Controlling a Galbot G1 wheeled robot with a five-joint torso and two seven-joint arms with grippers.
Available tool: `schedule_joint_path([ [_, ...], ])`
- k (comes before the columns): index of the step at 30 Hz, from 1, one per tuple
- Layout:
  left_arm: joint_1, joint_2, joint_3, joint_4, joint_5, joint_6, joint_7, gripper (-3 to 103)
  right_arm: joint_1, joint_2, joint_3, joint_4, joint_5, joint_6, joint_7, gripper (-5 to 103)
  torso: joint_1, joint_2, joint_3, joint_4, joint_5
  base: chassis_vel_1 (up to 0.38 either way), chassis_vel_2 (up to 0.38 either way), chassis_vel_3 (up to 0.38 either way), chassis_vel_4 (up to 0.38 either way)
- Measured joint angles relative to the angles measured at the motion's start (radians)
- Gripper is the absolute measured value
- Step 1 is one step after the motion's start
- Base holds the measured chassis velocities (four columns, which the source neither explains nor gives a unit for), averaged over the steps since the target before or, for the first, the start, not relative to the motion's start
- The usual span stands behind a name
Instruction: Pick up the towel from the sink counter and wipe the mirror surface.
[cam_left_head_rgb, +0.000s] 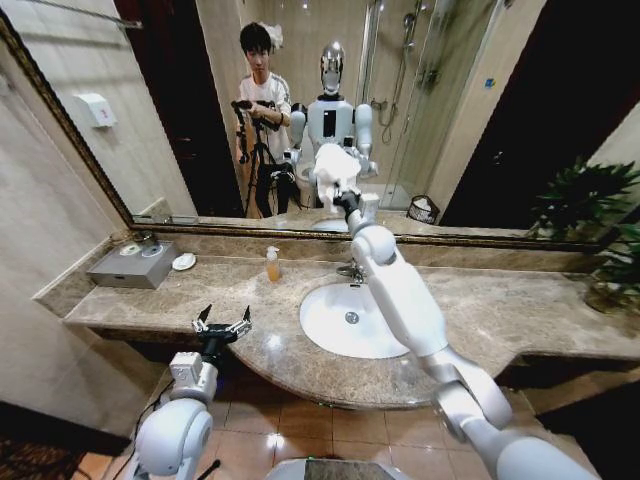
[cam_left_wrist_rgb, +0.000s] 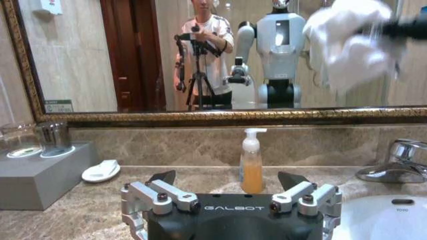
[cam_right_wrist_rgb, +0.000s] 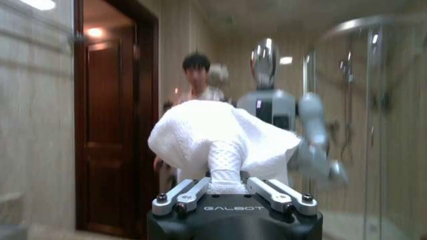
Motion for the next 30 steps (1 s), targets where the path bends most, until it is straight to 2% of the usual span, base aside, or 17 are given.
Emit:
schedule_joint_path([
  [6, 0.0, 0.0, 0.0, 0.0, 0.0, 0.0, 0.0, 100, -0.087, 0.008, 0.01, -0.016, -0.024, 0.015, -0.02, 10, 0.0, 0.0, 0.0, -0.0002, 0.0, 0.0, 0.0, 0.0, 0.0],
  [10, 0.0, 0.0, 0.0, 0.0, 0.0, 0.0, 0.0, 100, -0.144, -0.024, 0.004, 0.069, -0.039, 0.032, 0.012, 10, 0.0, 0.0, 0.0, 0.0003, 0.0, 0.0, 0.0, 0.0, 0.0],
  [12, 0.0, 0.0, 0.0, 0.0, 0.0, 0.0, 0.0, 100, -0.192, -0.061, 0.003, 0.156, -0.059, 0.035, 0.016, 10, 0.0, 0.0, 0.0, 0.0001, -0.0002, 0.0, 0.0, 0.0, 0.0],
  [13, 0.0, 0.0, 0.0, 0.0, 0.0, 0.0, 0.0, 100, -0.247, -0.111, 0.004, 0.247, -0.059, 0.028, 0.019, 10, 0.0, 0.0, 0.0, 0.0001, 0.0002, 0.0, 0.0, 0.0, 0.0],
  [14, 0.0, 0.0, 0.0, 0.0, 0.0, 0.0, 0.0, 100, -0.247, -0.111, 0.004, 0.247, -0.059, 0.028, 0.019, 10, 0.0, 0.0, 0.0, 0.0001, 0.0002, 0.0, 0.0, 0.0, 0.0],
  [16, 0.0, 0.0, 0.0, 0.0, 0.0, 0.0, 0.0, 100, -0.355, -0.198, 0.012, 0.405, -0.02, -0.005, 0.032, 10, 0.0, 0.0, 0.0, -0.0007, 0.0001, 0.0, 0.0, 0.0, 0.0],
  [21, 0.0, 0.0, 0.0, 0.0, 0.0, 0.0, 0.0, 100, -0.5, -0.289, 0.046, 0.58, 0.05, -0.036, 0.077, 10, 0.0, 0.0, 0.0, -0.0005, 0.0002, 0.0, 0.0, 0.0, 0.0],
  [27, 0.0, 0.0, 0.0, 0.0, 0.0, 0.0, 0.0, 100, -0.604, -0.331, 0.086, 0.687, 0.085, -0.067, 0.112, 10, 0.0, 0.0, 0.0, 0.0003, 0.0, 0.0, 0.0, 0.0, 0.0],
  [30, 0.0, 0.0, 0.0, 0.0, 0.0, 0.0, 0.0, 100, -0.733, -0.326, 0.139, 0.733, 0.036, -0.065, 0.114, 10, 0.0, 0.0, 0.0, -0.0005, 0.0001, 0.0, 0.0, 0.0, 0.0],
])
